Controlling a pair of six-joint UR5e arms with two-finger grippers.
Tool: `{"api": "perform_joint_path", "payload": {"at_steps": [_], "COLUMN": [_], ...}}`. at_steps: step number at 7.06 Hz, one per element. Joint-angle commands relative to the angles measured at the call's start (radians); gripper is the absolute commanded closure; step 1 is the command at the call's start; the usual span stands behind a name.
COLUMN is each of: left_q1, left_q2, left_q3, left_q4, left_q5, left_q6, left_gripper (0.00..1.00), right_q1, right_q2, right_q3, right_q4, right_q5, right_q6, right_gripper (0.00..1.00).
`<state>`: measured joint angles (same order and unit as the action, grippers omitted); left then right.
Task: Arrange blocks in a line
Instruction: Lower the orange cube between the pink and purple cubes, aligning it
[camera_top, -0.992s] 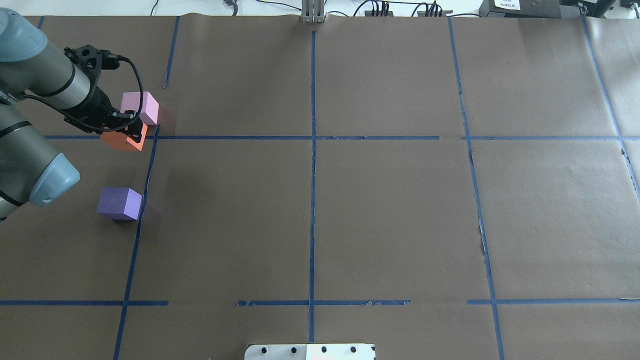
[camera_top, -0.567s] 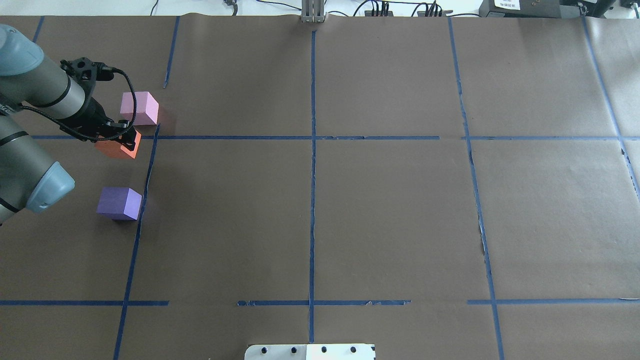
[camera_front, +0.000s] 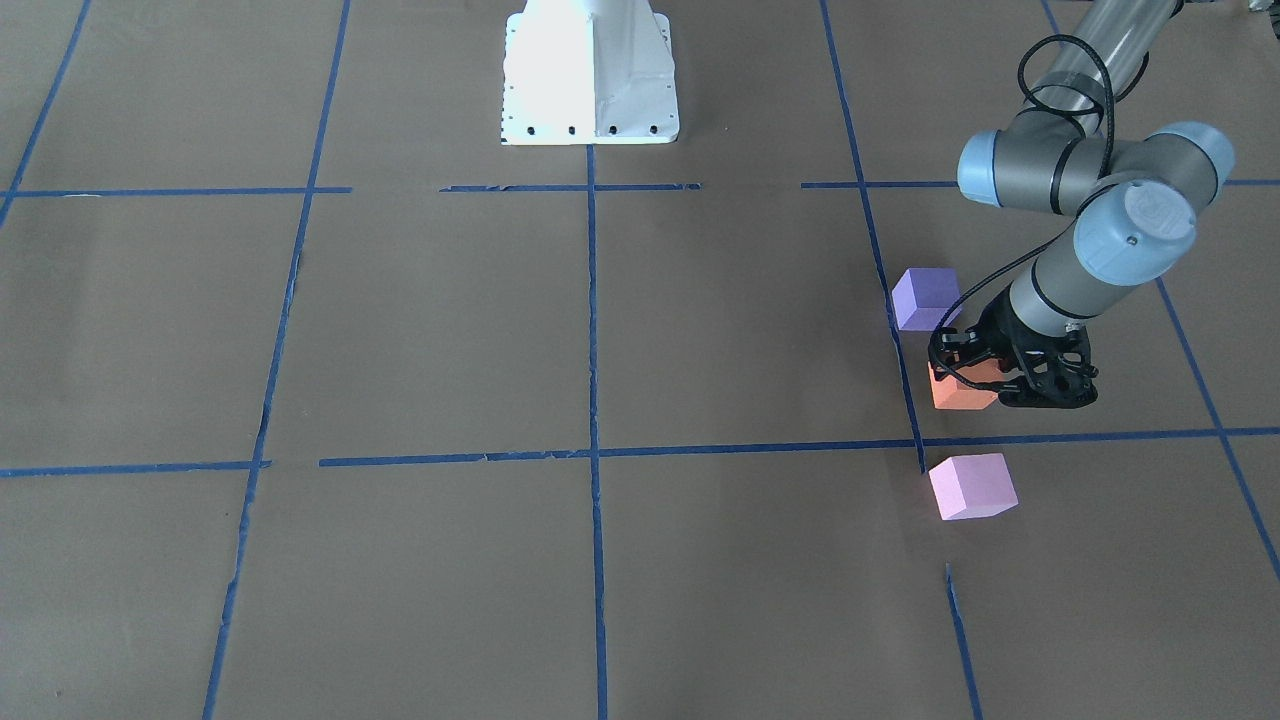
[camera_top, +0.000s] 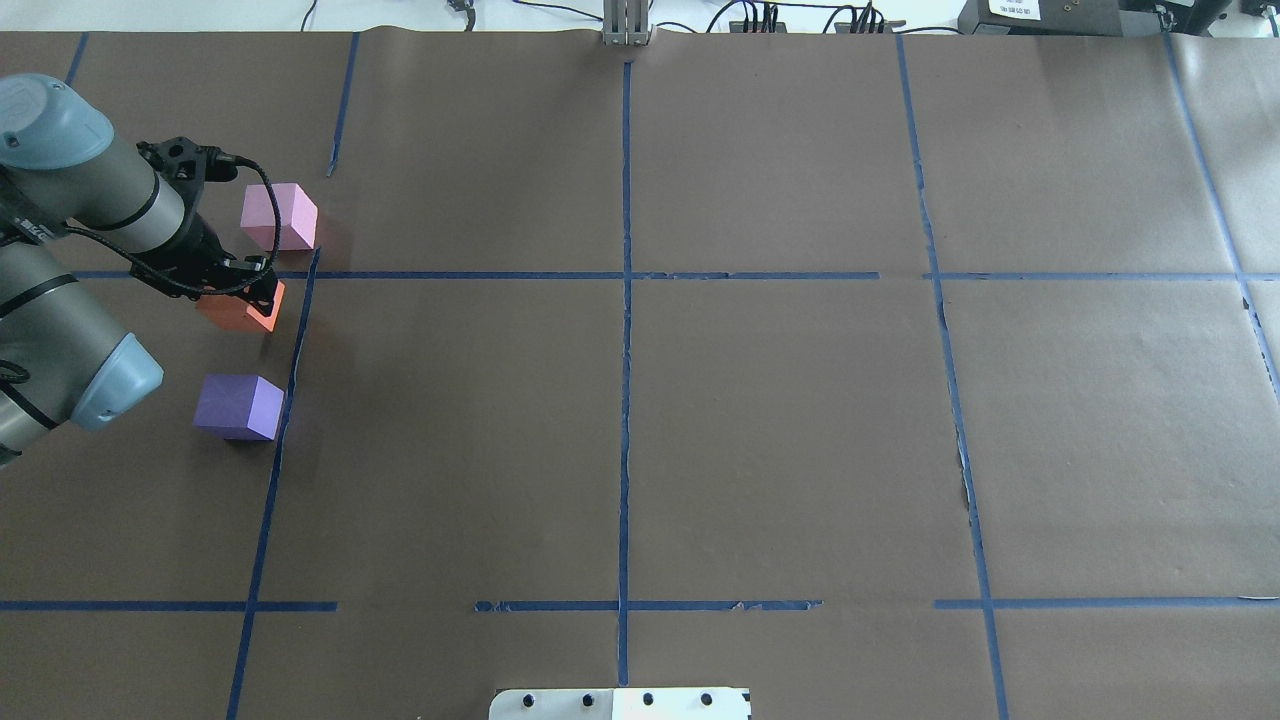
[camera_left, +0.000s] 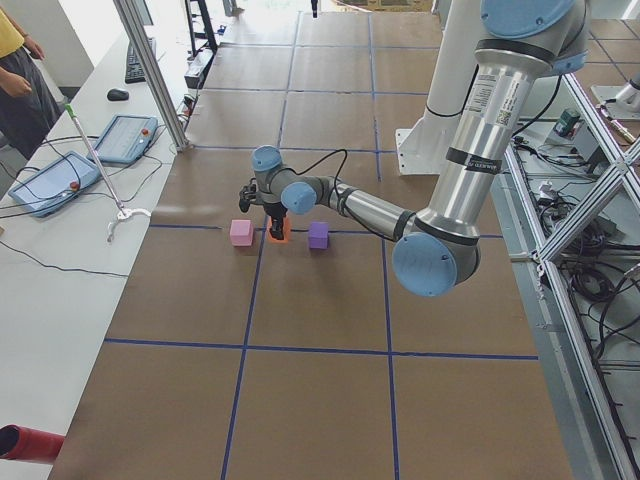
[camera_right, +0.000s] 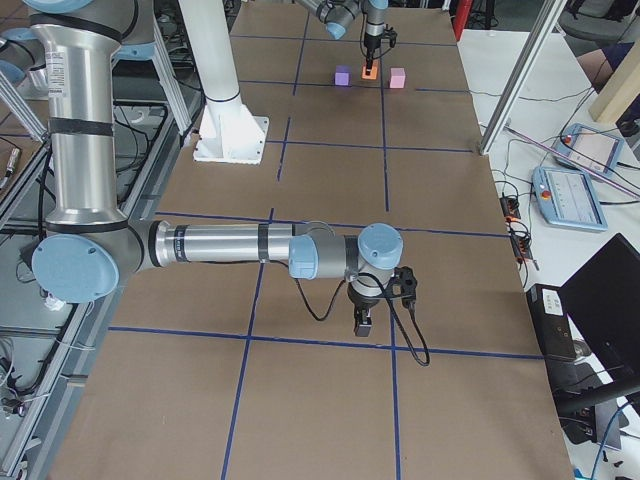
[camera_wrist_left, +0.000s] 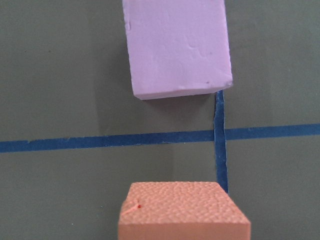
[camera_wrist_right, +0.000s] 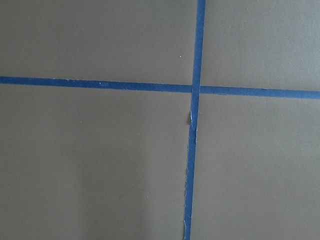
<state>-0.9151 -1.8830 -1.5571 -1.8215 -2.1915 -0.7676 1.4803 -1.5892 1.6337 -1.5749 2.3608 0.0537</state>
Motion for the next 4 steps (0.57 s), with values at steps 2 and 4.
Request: {"api": "perform_joint_path", "payload": {"at_steps": [2, 4], "left_q1": [0.031, 0.031], "left_q2": [-0.025, -0.019], "left_q3": [0.031, 0.031], "left_q4": [-0.002, -0.002], "left_q5": [-0.016, -0.017], "left_q6": [-0.027, -0.027], "left_gripper": [0.74, 0.74], "right_q1": [0.0, 0.0], "right_q2": [0.0, 0.0], "right_q3": [0.0, 0.0], "right_q4": [0.0, 0.0], "right_q5": [0.0, 0.0], "right_q6": [0.0, 0.0], "right_gripper": [0.0, 0.0]}}
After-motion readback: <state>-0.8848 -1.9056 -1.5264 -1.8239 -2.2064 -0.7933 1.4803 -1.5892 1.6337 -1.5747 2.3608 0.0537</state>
